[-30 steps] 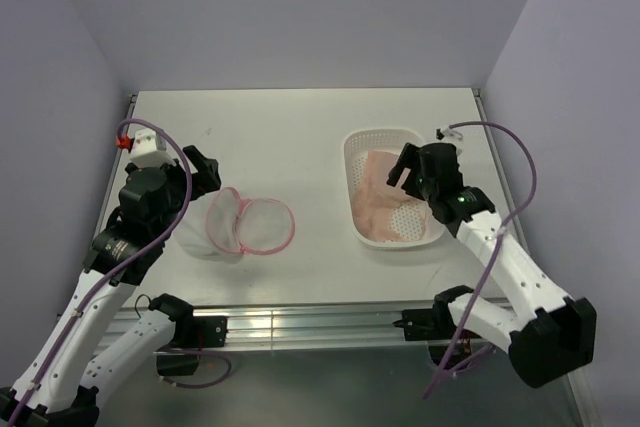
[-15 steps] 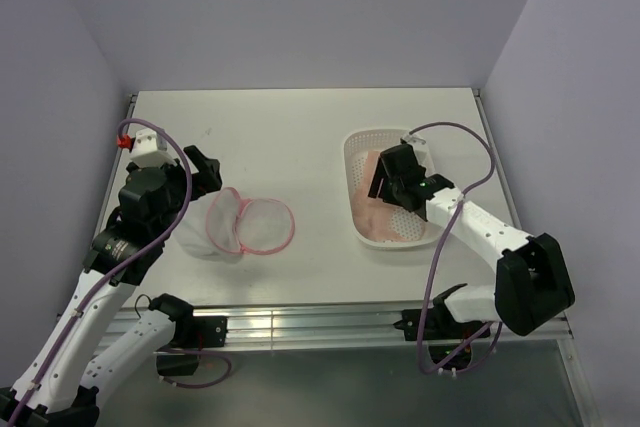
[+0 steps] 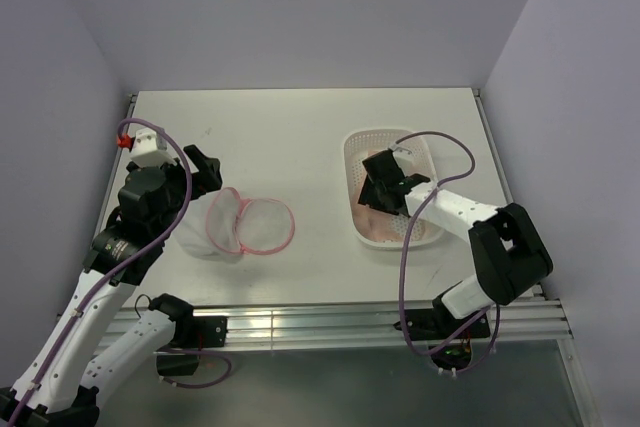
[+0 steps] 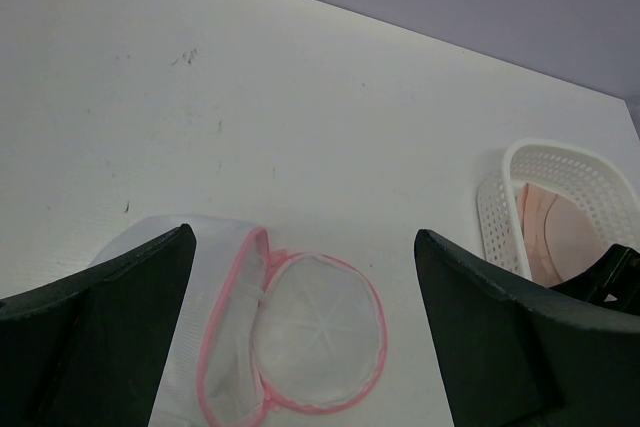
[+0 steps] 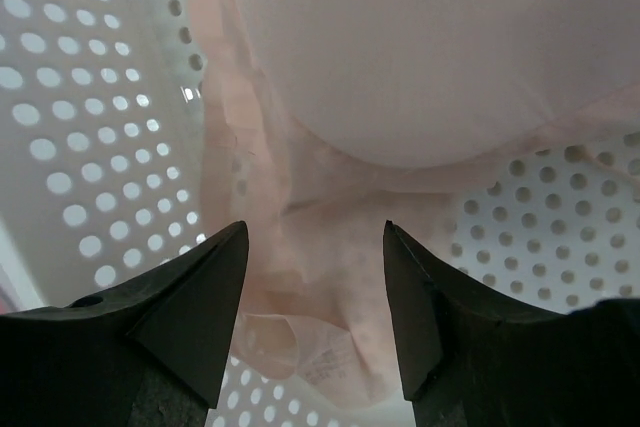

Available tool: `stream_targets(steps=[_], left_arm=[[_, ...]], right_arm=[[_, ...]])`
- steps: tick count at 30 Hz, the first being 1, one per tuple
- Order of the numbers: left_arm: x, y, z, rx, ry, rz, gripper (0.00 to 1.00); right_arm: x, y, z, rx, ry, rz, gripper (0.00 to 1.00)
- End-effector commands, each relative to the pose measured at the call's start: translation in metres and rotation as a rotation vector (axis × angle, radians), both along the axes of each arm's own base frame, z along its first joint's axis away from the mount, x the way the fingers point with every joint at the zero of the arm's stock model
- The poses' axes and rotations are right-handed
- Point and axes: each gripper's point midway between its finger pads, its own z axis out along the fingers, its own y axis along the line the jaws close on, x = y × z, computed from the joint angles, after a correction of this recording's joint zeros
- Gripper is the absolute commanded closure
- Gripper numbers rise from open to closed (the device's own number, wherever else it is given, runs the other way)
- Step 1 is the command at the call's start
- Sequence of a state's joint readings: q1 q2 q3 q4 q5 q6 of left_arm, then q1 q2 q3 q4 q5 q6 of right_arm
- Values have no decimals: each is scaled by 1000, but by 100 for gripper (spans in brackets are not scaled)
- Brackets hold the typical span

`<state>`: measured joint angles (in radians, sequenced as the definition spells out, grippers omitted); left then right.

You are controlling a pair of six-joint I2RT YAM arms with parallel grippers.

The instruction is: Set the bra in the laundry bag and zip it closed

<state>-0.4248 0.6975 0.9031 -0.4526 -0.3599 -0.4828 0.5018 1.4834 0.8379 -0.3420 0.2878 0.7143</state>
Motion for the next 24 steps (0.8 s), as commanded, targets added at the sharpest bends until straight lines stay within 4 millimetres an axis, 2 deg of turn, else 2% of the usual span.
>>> stream_targets(steps=[1, 5, 14, 17, 18, 21, 24], left_arm=[[3, -2, 14, -10, -47, -15, 1], [4, -3, 11, -6, -37, -15, 1], [6, -5, 7, -2, -26, -18, 1], [6, -4, 8, -5, -30, -16, 1], [6, -4, 8, -3, -30, -16, 1], [6, -4, 9, -5, -30, -17, 1], [6, -4, 9, -6, -33, -16, 1]], right_arm=[[19, 9, 13, 46, -78, -54, 36], [23, 8, 0, 30, -54, -79, 43], [30, -4, -6, -29, -75, -139, 59], [33, -15, -1, -70, -95, -163, 68], [36, -22, 0, -79, -97, -182, 74], [37, -37, 1, -66, -96, -196, 85], [42, -57, 7, -57, -113, -224, 92]])
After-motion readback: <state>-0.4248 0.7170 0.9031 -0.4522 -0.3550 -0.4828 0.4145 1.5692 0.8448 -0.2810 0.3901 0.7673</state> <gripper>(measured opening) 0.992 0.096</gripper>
